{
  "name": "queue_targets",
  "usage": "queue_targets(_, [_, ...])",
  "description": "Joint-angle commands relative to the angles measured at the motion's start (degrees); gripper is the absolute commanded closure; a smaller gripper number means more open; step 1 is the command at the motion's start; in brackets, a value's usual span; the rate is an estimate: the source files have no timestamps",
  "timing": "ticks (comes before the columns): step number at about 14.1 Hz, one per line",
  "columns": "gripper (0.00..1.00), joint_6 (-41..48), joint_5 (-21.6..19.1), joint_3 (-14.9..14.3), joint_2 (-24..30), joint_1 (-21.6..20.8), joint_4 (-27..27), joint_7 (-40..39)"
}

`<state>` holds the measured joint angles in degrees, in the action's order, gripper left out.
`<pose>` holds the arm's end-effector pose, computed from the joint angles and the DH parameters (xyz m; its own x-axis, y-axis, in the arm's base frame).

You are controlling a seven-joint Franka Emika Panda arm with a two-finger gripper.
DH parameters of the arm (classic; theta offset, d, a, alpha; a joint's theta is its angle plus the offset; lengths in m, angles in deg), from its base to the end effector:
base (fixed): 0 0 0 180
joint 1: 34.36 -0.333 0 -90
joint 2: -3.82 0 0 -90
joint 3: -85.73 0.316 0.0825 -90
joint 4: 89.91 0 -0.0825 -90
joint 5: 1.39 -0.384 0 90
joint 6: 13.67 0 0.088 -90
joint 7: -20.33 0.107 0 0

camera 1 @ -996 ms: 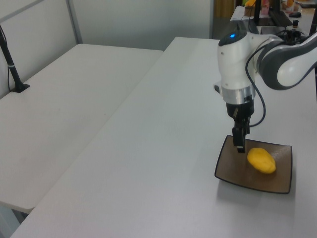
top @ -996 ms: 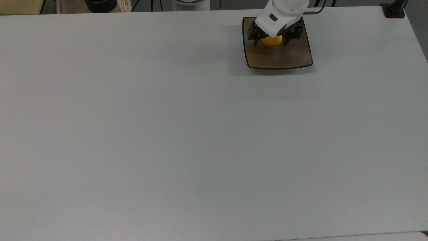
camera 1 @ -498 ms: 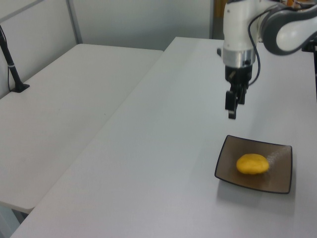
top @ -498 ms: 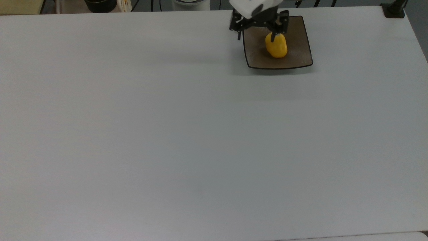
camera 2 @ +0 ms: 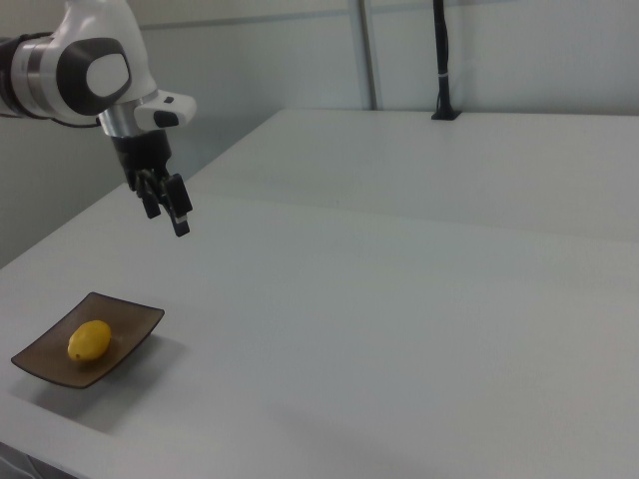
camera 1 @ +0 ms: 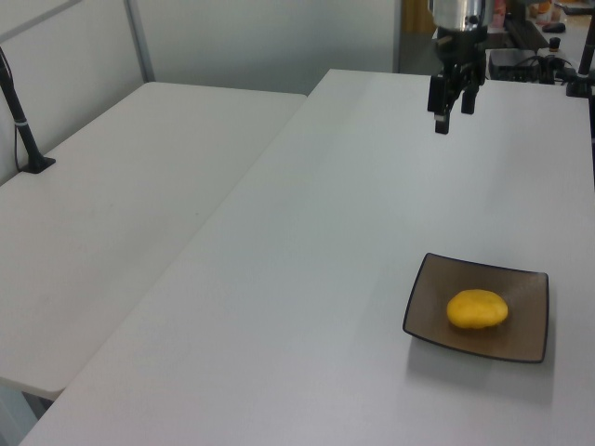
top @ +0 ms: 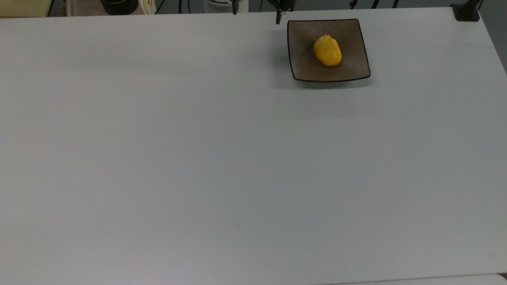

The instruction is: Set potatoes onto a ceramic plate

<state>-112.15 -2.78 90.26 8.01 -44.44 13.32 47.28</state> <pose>0.5201 0.1392 0.5674 0.9759 -0.2174 -0.0172 -0.2176 -0.9760 -0.0117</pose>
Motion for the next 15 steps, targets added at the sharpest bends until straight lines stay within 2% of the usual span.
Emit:
queue_targets(1, [0.00,1.4,-0.1,-4.8,1.3,-0.6,-0.8,-0.7])
queue_targets(2, [0.00,1.1,0.2,-5.1,1.3,-0.6,-1.5,-1.8])
queue_targets(5, [0.00,0.7,0.6,-8.2,1.2,-0.6,-2.8,-7.9])
queue_targets(8, [0.00,0.4,0.2,-9.4,0.6,0.2,-3.7,-22.3])
queue_targets(11, [0.00,0.2,0.3,-9.5,-0.6,0.7,-4.7,-32.6])
queue_targets(15, [0.00,-2.0,-0.1,-9.3,-1.2,0.4,-4.2,-32.7])
